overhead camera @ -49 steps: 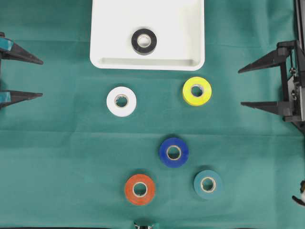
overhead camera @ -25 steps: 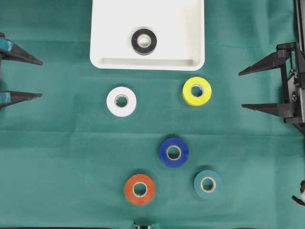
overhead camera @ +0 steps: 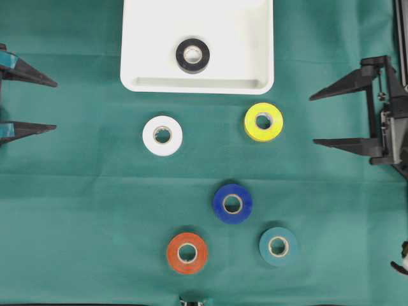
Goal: Pick up the tape from a random location and place it into the white case.
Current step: 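Move the right gripper toward the yellow tape roll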
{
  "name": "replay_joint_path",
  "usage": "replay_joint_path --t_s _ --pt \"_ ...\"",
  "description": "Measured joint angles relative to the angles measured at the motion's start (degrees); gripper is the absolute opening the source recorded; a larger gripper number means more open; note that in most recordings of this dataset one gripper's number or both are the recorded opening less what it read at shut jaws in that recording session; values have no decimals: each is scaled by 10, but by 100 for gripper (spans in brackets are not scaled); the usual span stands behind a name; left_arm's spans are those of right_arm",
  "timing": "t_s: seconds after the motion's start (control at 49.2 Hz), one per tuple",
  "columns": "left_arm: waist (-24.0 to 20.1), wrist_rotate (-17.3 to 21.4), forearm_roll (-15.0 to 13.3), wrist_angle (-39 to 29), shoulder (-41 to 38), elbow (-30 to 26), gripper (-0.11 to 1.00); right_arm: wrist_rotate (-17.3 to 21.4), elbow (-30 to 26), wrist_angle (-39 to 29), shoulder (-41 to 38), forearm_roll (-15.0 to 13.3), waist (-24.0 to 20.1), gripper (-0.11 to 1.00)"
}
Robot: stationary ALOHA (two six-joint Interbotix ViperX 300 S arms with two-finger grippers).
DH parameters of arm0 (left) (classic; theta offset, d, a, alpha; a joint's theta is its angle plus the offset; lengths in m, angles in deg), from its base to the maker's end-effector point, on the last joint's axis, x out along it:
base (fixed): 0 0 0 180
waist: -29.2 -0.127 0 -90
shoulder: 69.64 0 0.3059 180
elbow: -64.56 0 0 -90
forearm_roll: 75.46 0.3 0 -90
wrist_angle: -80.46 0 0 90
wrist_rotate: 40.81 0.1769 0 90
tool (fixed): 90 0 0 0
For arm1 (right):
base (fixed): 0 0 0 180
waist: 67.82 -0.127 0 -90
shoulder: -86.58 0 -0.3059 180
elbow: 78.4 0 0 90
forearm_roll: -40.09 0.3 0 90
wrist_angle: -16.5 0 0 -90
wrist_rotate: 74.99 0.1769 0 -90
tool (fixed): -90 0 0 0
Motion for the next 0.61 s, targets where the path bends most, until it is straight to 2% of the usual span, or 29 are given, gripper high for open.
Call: replay_joint_path --t_s 0.325,0.61 --pt "0 0 0 -4 0 0 93 0 -73 39 -139 0 1 89" --pt "0 0 0 -16 0 0 93 14 -117 47 -213 0 11 89"
